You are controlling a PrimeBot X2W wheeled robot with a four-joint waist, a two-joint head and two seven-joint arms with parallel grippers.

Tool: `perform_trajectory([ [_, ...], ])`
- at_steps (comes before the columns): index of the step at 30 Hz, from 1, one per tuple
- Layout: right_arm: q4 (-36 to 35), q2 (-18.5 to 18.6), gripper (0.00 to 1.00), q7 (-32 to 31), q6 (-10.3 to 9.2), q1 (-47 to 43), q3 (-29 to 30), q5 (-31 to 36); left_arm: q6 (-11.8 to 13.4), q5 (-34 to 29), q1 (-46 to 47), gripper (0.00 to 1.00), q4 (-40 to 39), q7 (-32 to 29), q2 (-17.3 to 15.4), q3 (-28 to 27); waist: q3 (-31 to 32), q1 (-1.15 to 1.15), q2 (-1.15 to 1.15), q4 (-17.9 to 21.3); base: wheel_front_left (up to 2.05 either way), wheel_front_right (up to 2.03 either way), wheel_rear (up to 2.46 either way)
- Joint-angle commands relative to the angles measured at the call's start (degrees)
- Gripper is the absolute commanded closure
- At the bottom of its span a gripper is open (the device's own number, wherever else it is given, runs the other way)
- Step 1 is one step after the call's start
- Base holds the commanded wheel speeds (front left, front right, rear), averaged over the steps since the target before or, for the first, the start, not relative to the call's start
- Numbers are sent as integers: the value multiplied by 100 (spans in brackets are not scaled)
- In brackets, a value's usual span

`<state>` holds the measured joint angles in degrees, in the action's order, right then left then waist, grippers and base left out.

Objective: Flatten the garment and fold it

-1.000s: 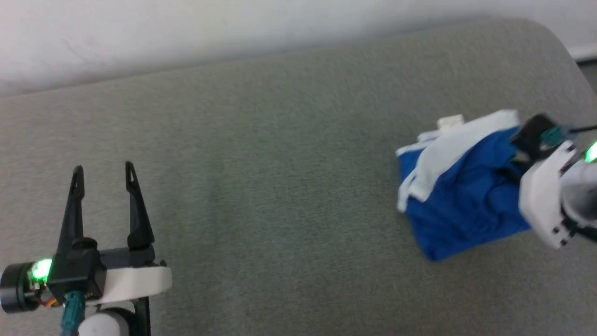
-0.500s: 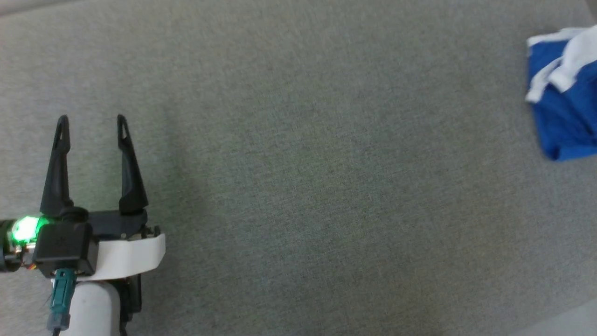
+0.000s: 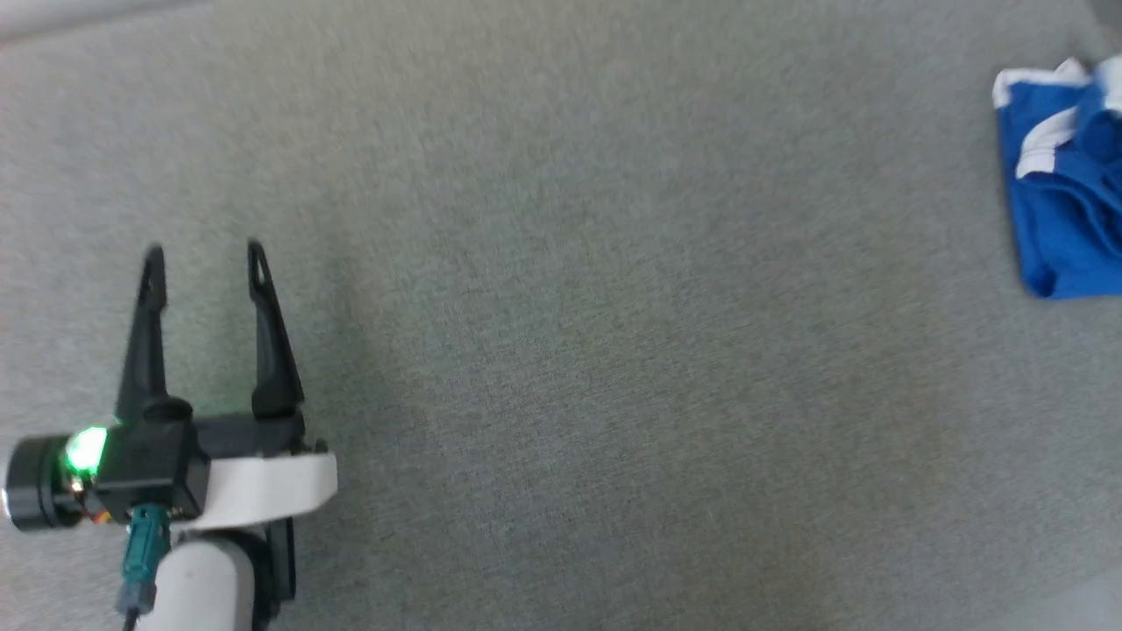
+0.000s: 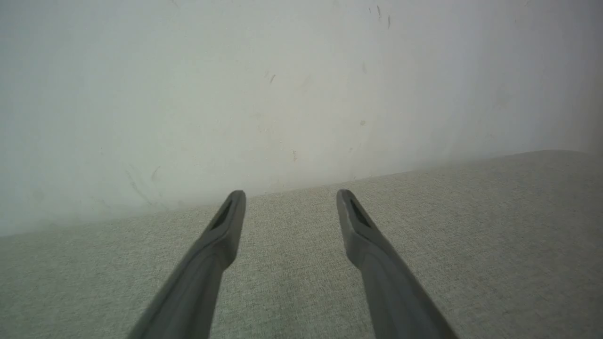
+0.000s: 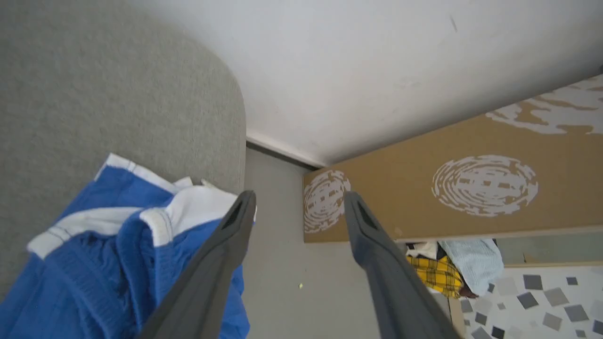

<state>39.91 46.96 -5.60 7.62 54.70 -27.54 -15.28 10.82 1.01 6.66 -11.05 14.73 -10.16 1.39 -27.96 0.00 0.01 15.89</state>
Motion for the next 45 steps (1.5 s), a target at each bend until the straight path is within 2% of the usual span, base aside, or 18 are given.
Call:
perform_trajectory([
  [1, -84, -83, 0, 210, -13, 94, 155, 39, 30, 53, -111, 0, 64, 27, 25, -28, 690, 0, -1, -268, 0, 0, 0],
  [5, -471, -428, 0, 1146, -13, 1, 825, 471, 20, 176, -276, 0, 191, 27, 149, -97, 1079, 0, -1, -489, 0, 0, 0],
  [10, -1015, -1234, 0, 1892, -13, -490, 1858, 884, -63, 290, -462, 0, 357, 27, 294, -193, 1496, 0, -1, -813, 0, 0, 0],
  [16, -2201, -2329, 0, 2053, -13, -1513, 2493, 929, -223, 357, -649, 0, 445, 27, 418, -298, 1897, 0, -1, -1181, 0, 0, 0],
  [21, -3161, -2946, 0, 2057, -13, -2577, 2561, 851, -432, 348, -716, 0, 544, 27, 477, -380, 2131, 0, -1, -1423, 0, 0, 0],
  [27, -3548, -3355, 0, 2058, -13, -3718, 2375, 599, -600, 334, -770, 0, 693, 27, 566, -384, 2251, 0, -1, -1582, 0, 0, 0],
  [35, -3894, -3878, 0, 2059, -13, -5037, 2697, 450, -786, 366, -882, 0, 861, 27, 654, -390, 2396, 0, -1, -1676, 0, 0, 0],
  [44, -3915, -4145, 0, 2059, -13, -5671, 2944, 638, -867, 252, -991, 0, 1009, 27, 689, -399, 2495, 0, -1, -1625, 0, 0, 0],
  [45, -3897, -4125, 100, 2030, -1, -5640, 2931, 620, -858, 277, -921, 100, 1002, -3, 665, -373, 2493, 0, -1, -1629, 0, 0, 0],
])
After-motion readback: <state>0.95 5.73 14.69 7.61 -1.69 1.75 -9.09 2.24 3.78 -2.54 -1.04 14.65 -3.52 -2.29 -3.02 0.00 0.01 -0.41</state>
